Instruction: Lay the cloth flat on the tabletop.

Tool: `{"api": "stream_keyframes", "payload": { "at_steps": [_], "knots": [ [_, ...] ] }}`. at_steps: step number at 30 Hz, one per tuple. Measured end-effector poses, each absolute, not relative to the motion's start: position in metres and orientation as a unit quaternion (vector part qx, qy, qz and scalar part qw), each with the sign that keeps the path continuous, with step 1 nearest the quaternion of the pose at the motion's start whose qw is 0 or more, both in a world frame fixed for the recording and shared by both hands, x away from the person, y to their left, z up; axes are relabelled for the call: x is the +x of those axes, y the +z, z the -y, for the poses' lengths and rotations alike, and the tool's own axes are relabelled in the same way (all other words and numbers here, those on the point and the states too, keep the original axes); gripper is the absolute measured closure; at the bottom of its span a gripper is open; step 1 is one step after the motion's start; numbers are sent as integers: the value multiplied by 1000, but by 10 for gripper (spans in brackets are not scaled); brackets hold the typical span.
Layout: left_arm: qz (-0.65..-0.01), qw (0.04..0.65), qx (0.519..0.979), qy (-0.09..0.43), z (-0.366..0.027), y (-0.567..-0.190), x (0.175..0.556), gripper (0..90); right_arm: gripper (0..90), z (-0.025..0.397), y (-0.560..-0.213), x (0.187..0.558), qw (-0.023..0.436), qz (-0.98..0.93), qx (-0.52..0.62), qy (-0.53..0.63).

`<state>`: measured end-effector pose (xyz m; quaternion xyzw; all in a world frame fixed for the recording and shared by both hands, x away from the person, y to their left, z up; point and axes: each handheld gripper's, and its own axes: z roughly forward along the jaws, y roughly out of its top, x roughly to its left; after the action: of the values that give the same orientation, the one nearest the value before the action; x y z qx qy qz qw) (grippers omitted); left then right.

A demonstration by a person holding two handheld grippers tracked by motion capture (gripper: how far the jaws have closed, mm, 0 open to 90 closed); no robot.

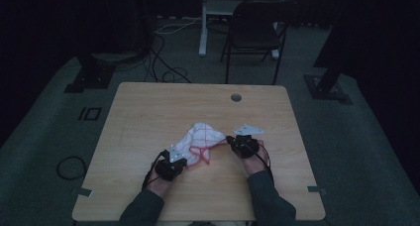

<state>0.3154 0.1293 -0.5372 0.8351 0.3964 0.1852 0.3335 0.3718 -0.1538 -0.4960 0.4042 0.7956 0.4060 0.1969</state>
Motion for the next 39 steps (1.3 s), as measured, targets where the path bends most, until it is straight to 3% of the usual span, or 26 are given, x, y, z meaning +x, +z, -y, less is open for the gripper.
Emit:
{"api": "stream_keyframes", "payload": {
  "at_steps": [39],
  "knots": [
    [-477,414,753,186,-176,-499,357,894,891,170,-498,392,203,-788,433,388]
  ]
}}
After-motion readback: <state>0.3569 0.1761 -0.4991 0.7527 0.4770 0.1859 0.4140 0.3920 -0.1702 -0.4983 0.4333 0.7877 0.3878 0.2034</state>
